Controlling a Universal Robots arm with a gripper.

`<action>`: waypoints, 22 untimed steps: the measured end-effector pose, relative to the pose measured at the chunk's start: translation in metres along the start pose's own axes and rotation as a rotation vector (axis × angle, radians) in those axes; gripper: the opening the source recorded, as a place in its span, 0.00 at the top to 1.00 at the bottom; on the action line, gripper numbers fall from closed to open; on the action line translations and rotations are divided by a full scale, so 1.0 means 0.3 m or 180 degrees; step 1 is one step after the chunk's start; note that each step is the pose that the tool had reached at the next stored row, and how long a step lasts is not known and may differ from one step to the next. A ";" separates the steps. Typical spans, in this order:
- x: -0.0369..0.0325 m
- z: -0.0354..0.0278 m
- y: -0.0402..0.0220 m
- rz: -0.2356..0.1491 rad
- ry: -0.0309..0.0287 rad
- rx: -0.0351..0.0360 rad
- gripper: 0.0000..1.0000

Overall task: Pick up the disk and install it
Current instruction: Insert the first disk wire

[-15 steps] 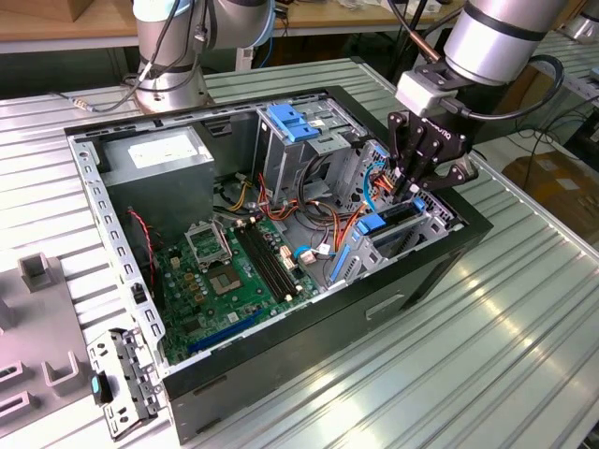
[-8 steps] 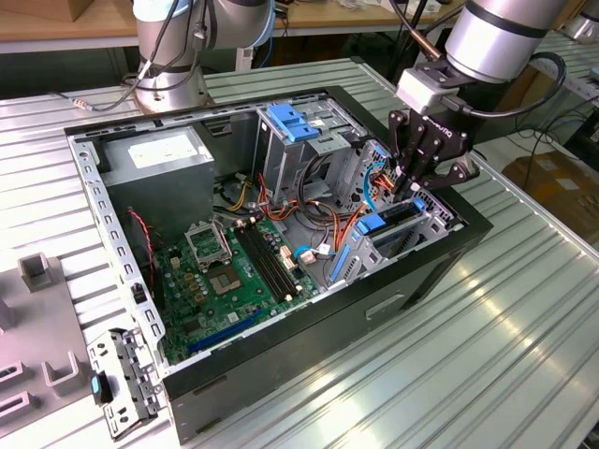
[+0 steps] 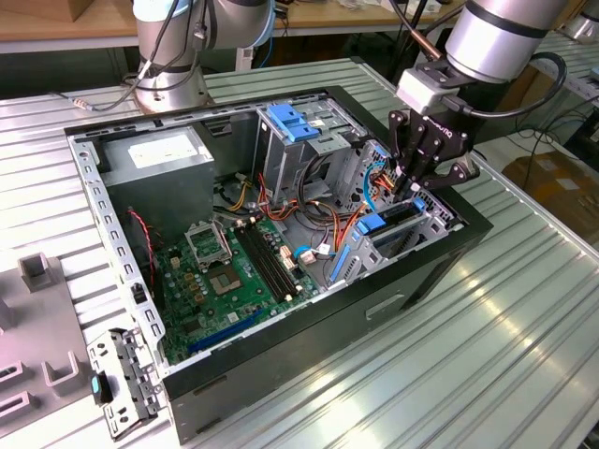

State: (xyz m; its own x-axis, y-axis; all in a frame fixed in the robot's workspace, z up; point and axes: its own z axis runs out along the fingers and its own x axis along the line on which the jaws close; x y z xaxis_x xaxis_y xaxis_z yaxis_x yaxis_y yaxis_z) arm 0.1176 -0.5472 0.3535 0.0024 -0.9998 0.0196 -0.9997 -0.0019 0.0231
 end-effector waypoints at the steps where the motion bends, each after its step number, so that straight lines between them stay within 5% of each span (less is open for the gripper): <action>1: 0.000 0.000 0.000 0.0000 0.0000 0.0000 0.84; 22: 0.020 0.012 -0.005 0.0066 -0.0001 0.0005 0.84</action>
State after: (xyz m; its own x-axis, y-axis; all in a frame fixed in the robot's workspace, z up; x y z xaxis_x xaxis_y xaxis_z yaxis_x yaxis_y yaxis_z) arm 0.1190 -0.5533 0.3499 -0.0183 -0.9996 0.0197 -0.9996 0.0188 0.0211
